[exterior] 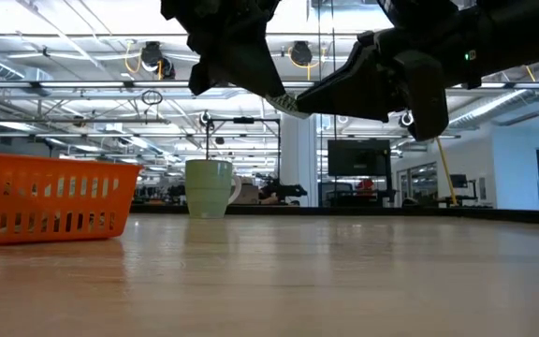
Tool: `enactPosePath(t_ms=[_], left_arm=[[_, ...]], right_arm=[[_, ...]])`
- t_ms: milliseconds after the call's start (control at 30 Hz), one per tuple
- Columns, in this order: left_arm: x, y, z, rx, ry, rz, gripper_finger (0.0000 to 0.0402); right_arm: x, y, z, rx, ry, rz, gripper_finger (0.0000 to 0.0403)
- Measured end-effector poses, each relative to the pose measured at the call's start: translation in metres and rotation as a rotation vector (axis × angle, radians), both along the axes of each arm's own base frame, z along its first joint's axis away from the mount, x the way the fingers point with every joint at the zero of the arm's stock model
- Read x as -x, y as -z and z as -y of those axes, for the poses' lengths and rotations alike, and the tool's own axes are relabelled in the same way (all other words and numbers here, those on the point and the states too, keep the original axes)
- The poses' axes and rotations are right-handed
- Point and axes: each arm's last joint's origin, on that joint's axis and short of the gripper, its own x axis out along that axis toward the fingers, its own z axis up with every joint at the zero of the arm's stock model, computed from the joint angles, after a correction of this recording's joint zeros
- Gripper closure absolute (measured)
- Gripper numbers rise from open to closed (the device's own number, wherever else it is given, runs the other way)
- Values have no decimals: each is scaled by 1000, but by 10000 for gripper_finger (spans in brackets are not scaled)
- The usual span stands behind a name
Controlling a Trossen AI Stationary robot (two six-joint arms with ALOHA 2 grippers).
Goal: Pick and place Stevia / Truvia into bins
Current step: Put the stevia packet into the orange basket
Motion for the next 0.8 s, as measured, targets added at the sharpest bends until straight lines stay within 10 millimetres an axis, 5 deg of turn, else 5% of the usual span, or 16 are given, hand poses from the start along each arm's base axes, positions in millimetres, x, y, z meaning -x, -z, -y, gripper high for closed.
enactPosePath(t_ms=[367, 600, 800], left_arm=[[32, -5, 8, 7, -59, -193, 395], [86, -2, 27, 24, -247, -541, 397], [107, 2, 42, -10, -362, -647, 388]], right_arm=[[4, 12, 2, -105, 51, -81, 263], [6, 15, 2, -88, 51, -113, 253], [6, 15, 2, -88, 51, -112, 258]])
